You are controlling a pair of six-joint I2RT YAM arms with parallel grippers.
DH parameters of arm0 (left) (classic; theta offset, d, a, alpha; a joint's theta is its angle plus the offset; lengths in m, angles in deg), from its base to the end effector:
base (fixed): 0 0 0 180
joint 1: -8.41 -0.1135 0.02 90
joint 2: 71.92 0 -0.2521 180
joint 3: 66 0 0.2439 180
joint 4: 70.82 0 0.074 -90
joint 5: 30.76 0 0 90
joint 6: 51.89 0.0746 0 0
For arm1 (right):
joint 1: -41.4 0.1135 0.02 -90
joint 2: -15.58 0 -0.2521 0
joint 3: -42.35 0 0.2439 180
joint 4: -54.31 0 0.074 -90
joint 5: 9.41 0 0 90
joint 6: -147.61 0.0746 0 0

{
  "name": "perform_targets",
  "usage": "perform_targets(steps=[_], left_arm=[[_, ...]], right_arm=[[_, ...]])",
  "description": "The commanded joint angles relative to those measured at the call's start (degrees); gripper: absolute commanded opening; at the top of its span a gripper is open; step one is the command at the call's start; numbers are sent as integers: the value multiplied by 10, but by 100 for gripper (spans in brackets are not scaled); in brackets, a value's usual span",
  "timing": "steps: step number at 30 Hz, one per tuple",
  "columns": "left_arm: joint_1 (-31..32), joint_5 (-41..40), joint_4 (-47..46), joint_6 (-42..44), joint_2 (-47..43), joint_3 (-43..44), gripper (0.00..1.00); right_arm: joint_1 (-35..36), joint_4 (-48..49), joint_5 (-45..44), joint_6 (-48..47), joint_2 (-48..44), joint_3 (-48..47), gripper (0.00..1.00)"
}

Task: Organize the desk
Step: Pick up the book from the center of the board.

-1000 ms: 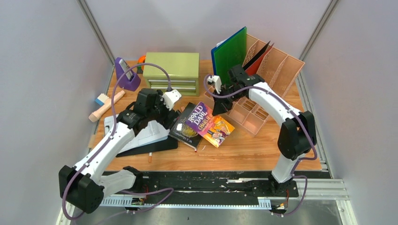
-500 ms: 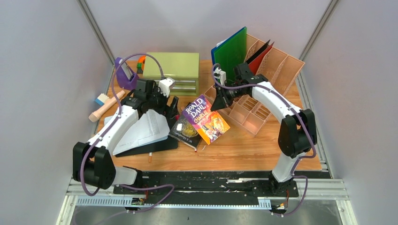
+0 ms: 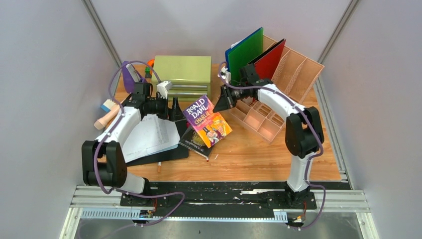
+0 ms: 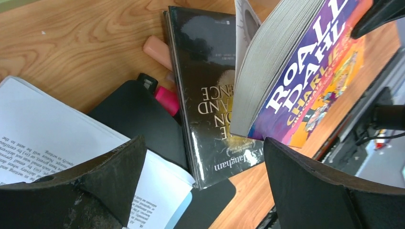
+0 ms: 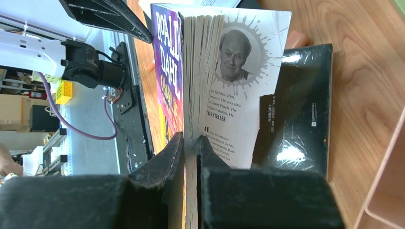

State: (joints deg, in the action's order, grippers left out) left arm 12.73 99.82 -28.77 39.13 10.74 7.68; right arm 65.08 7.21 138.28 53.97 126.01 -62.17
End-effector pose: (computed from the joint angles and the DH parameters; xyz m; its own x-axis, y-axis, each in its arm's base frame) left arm 0.3063 -0.0718 0.2239 -0.7669 0.0715 -0.6378 0.4789 0.7254 -0.4945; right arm 0.3585 0.2261 0.2337 -0.6868 -0.3383 -0.6433 -0.7254 0.2643 0.6355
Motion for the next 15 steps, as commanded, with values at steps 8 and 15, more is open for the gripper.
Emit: perform_targets(steps=[8,15], left_arm=[[-22,160,-132,-111,27,-22,100],[-21,218,-274,-236,61,-41,97]], right_arm=[[-23,-9,107,82,68,-17,0],[-23,6,127,95,68,-12,0]])
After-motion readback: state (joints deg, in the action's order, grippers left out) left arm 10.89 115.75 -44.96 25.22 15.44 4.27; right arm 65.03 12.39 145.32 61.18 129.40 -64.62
